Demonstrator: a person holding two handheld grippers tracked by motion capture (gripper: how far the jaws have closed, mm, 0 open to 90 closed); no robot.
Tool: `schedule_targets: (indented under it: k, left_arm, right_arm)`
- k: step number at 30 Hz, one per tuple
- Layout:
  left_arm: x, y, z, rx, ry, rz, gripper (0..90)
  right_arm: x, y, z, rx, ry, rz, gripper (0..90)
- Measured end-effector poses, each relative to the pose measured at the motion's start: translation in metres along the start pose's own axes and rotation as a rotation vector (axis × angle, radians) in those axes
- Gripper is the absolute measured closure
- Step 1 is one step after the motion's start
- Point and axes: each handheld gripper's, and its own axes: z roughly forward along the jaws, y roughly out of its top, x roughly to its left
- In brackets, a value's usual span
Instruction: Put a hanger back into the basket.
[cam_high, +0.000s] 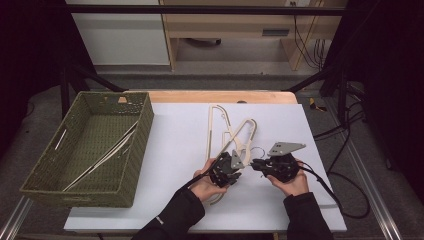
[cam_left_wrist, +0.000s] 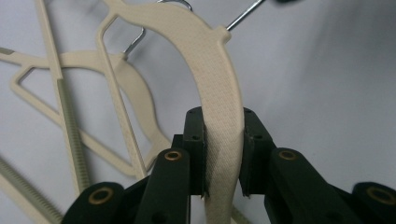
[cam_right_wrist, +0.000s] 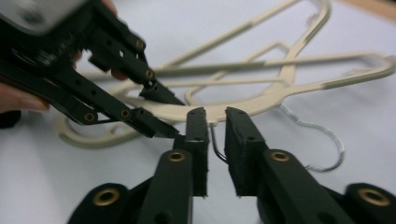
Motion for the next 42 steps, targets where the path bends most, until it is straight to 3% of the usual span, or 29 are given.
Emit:
schedule_targets:
  k: [4, 6, 8, 9, 10, 11, 14, 15, 16, 20, 23, 24, 27, 28, 34, 37, 38, 42]
  left_arm:
    - [0.006, -0.001, -0.016, -0.033, 0.001, -0.021, 76.9]
    - [0.008, -0.002, -0.022, -0.033, 0.003, -0.023, 77.5]
    - [0.012, -0.004, -0.032, -0.04, 0.027, -0.029, 78.0]
    - [0.017, -0.006, -0.042, -0.052, 0.047, -0.044, 79.4]
    - [0.017, -0.006, -0.042, -0.052, 0.047, -0.044, 80.2]
    - [0.019, -0.007, -0.047, -0.058, 0.058, -0.052, 81.3]
    - [0.03, -0.012, -0.066, -0.087, 0.116, -0.093, 85.2]
    - [0.035, -0.014, -0.071, -0.086, 0.1, -0.092, 85.9]
    - [0.037, -0.016, -0.073, -0.109, 0.085, -0.119, 85.8]
    - [0.044, -0.02, -0.09, -0.129, 0.146, -0.122, 85.9]
    - [0.052, -0.021, -0.108, -0.165, 0.121, -0.142, 86.0]
    - [0.052, -0.021, -0.108, -0.165, 0.121, -0.142, 86.0]
    - [0.055, -0.016, -0.136, -0.177, 0.159, -0.118, 86.0]
    - [0.055, -0.016, -0.136, -0.177, 0.159, -0.118, 86.0]
    - [0.066, -0.006, -0.183, -0.246, 0.142, -0.115, 86.0]
    - [0.076, -0.004, -0.213, -0.27, 0.155, -0.112, 86.0]
    - [0.076, -0.004, -0.213, -0.27, 0.155, -0.112, 86.0]
    - [0.093, -0.01, -0.25, -0.276, 0.197, -0.11, 86.0]
  right_arm:
    - [-0.006, 0.002, -0.031, -0.16, -0.019, 0.034, 63.4]
    - [-0.007, 0.001, -0.037, -0.189, -0.027, 0.045, 59.5]
    - [-0.011, -0.001, -0.052, -0.263, -0.06, 0.076, 52.0]
    - [-0.014, -0.004, -0.062, -0.296, -0.107, 0.099, 44.3]
    - [-0.014, -0.004, -0.062, -0.296, -0.107, 0.099, 44.3]
    - [-0.018, -0.008, -0.068, -0.312, -0.131, 0.129, 38.8]
    - [-0.022, -0.014, -0.07, -0.309, -0.155, 0.155, 33.5]
    - [-0.024, -0.015, -0.068, -0.303, -0.165, 0.167, 31.4]
    - [-0.025, -0.016, -0.067, -0.293, -0.171, 0.173, 29.5]
    - [-0.025, -0.018, -0.063, -0.27, -0.191, 0.174, 22.2]
    - [-0.024, -0.018, -0.063, -0.269, -0.192, 0.17, 16.8]
    - [-0.024, -0.018, -0.063, -0.269, -0.19, 0.169, 15.3]
    - [-0.023, -0.017, -0.063, -0.276, -0.187, 0.18, 11.4]
    - [-0.023, -0.017, -0.063, -0.276, -0.187, 0.18, 11.4]
    - [-0.023, -0.017, -0.064, -0.285, -0.186, 0.187, 8.3]
    - [-0.023, -0.017, -0.065, -0.288, -0.187, 0.19, 7.1]
    - [-0.023, -0.017, -0.065, -0.288, -0.187, 0.19, 7.1]
    - [-0.022, -0.016, -0.066, -0.297, -0.186, 0.191, 5.0]
